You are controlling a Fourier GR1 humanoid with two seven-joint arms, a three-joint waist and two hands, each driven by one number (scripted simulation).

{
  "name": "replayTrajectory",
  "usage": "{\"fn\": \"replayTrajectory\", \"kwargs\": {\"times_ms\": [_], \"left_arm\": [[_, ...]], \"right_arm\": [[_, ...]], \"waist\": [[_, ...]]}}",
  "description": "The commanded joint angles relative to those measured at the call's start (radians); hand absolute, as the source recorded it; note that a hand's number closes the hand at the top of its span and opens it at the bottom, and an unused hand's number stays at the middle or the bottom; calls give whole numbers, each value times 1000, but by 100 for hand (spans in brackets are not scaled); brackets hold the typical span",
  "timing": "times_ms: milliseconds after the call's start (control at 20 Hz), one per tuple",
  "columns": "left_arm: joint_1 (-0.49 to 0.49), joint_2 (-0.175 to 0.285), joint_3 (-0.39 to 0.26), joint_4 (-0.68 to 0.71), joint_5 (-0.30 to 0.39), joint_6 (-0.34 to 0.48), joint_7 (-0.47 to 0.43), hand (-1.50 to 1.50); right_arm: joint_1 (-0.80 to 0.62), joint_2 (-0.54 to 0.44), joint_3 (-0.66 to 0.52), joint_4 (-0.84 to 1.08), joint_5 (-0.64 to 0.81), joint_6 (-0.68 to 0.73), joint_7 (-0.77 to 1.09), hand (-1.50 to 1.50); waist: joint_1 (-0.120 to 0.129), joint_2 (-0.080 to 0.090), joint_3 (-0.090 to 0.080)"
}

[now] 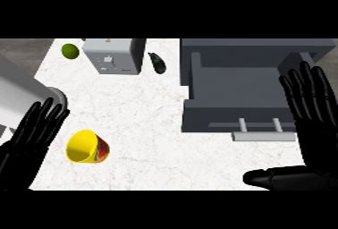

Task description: Pick up the cup, place it into the drawer and close the drawer

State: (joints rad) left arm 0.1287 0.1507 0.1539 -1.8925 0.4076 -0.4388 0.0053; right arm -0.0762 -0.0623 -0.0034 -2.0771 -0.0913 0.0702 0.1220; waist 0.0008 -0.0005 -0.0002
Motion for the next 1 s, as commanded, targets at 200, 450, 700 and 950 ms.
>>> {"fn": "replayTrajectory", "kwargs": {"times_ms": [200,450,700,950], "left_arm": [[16,-4,52,140,-106,-32,-118,-150],[-72,32,104,342,-129,-58,-177,-150],[-89,20,88,451,-227,-68,-303,-150],[-105,56,117,606,-272,-96,-420,-150]], "right_arm": [[-86,-42,-62,74,-47,32,23,-150],[-43,-3,-10,33,-11,4,21,-150],[-30,-44,-84,35,-87,53,14,-150],[-76,-40,-61,56,-49,41,26,-150]], "waist": [[2,0,0],[-2,1,0],[-3,1,0],[-1,1,0]]}}
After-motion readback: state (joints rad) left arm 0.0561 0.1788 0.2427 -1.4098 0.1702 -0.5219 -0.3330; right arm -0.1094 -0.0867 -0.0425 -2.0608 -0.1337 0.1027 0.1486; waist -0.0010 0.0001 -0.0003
